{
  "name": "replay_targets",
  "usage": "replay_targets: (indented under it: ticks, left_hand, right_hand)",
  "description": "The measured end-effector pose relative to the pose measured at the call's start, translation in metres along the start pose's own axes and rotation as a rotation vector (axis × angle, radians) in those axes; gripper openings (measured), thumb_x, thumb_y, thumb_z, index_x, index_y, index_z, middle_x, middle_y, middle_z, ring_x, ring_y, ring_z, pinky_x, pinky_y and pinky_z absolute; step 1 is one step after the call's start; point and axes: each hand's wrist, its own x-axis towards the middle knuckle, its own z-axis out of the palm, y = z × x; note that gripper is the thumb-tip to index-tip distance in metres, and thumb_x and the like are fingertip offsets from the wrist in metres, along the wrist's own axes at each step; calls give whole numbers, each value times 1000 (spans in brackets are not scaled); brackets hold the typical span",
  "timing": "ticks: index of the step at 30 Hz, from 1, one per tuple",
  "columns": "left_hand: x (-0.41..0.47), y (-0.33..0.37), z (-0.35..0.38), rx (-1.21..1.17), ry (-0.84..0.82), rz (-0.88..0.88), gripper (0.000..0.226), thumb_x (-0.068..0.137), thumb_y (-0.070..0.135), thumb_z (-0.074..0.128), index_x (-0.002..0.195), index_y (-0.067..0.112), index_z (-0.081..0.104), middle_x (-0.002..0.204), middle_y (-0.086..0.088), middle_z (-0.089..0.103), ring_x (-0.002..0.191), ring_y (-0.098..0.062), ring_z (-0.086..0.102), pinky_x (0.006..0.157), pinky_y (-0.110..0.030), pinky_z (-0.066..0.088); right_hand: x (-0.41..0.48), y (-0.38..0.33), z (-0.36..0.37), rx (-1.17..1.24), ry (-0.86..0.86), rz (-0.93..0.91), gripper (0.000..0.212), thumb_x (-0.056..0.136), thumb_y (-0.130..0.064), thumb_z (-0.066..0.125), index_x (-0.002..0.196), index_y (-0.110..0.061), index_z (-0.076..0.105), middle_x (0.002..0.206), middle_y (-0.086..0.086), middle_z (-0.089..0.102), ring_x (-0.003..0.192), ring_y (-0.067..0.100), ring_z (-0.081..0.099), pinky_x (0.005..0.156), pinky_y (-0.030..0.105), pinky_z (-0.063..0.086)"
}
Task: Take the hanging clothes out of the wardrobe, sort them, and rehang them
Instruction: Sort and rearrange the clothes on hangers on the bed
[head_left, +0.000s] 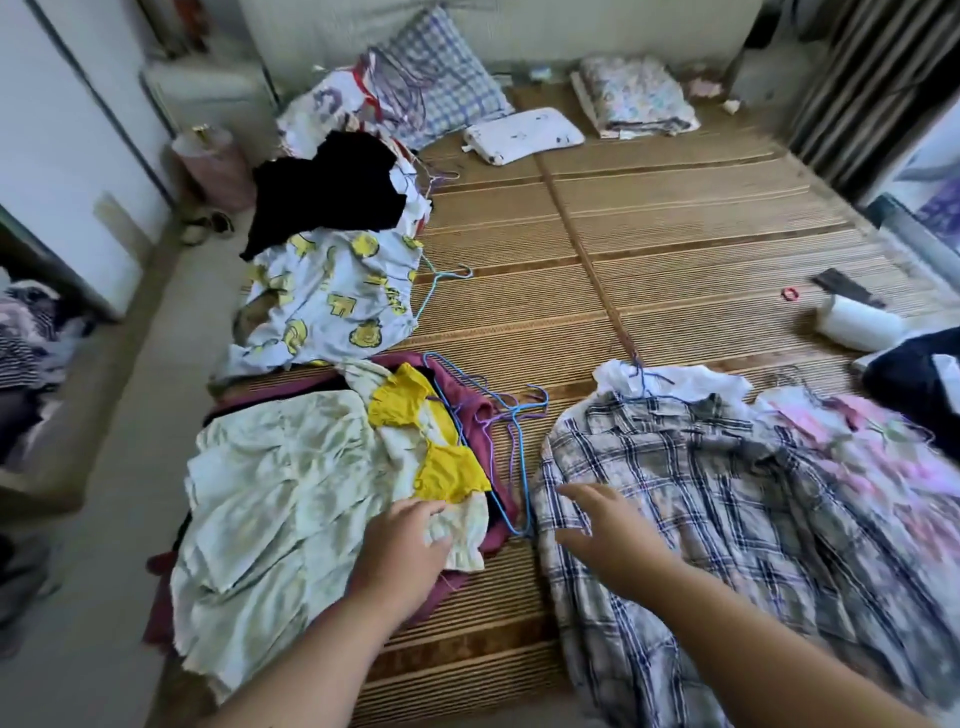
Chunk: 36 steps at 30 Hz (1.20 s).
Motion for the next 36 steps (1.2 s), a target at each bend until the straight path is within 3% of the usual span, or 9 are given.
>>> replay_targets:
  ticks: [11, 15, 18, 19, 22, 26, 29, 33, 36]
  left_hand:
    - [114, -150, -52, 110, -198, -24, 47, 88, 34, 59, 134, 29, 50, 143, 1, 41, 132, -18, 35, 107, -27, 29]
    - [175, -182, -56, 132, -246, 14, 53, 87, 30, 60, 138, 27, 46, 148, 0, 34, 134, -18, 36, 107, -24, 29]
    - [215, -205, -50, 194, -261, -10, 58, 88, 30, 57, 143, 30, 38, 157, -2, 18, 142, -20, 21, 113, -32, 27]
    - [226, -212, -47, 212, -274, -24, 60, 88, 31, 57, 144, 30, 37, 158, -1, 13, 144, -21, 16, 114, -35, 26]
    - [251, -231, -33, 263, -371, -58, 66, 88, 43, 56, 146, 31, 30, 160, -2, 5, 145, -25, 11, 114, -39, 25]
    - [277, -243, -15, 245, -521, -146, 75, 87, 71, 30, 149, 29, 23, 159, -8, 11, 146, -26, -2, 117, -44, 12]
    - [291, -247, -14, 185, -594, -265, 82, 80, 81, 20, 146, 33, 31, 159, -11, 1, 146, -24, -8, 115, -46, 13]
    - [308, -247, -20, 182, -672, -319, 83, 71, 89, 20, 137, 44, 43, 159, -13, 0, 145, -29, 11, 108, -39, 27]
    - [308, -243, -21, 282, -753, -252, 83, 77, 82, 31, 147, 36, 28, 159, -7, 6, 146, -28, -5, 112, -39, 19]
  right_hand:
    - [140, -90, 92, 171, -65, 242, 65, 85, -35, 65, 142, -27, 35, 137, 1, 52, 117, 17, 55, 84, 20, 39]
    - [190, -97, 110, 178, -66, 310, 65, 87, -33, 64, 143, -21, 34, 137, 4, 52, 113, 22, 58, 88, 29, 47]
    - [226, -95, 122, 147, -45, 351, 58, 88, -35, 62, 139, -18, 41, 120, 4, 61, 101, 24, 64, 73, 27, 48]
    - [238, -94, 127, 153, -29, 365, 57, 88, -34, 62, 139, -18, 41, 118, 4, 61, 101, 24, 64, 74, 26, 46]
    - [265, -91, 143, 192, 3, 423, 68, 90, -34, 58, 147, -17, 27, 142, 10, 46, 112, 22, 55, 86, 30, 43]
    - [288, -89, 157, 223, -7, 486, 71, 93, -32, 54, 150, -16, 15, 150, 11, 34, 130, 28, 42, 96, 30, 39]
    - [298, -87, 155, 251, 40, 522, 66, 92, -22, 55, 149, -17, 22, 147, 12, 40, 124, 30, 49, 95, 39, 45]
    - [309, -84, 149, 293, 30, 576, 51, 87, -14, 61, 136, -14, 46, 118, 13, 64, 100, 27, 64, 82, 35, 53]
    - [310, -90, 146, 353, 48, 570, 31, 87, -9, 56, 117, -18, 59, 100, 7, 68, 85, 25, 68, 76, 36, 56]
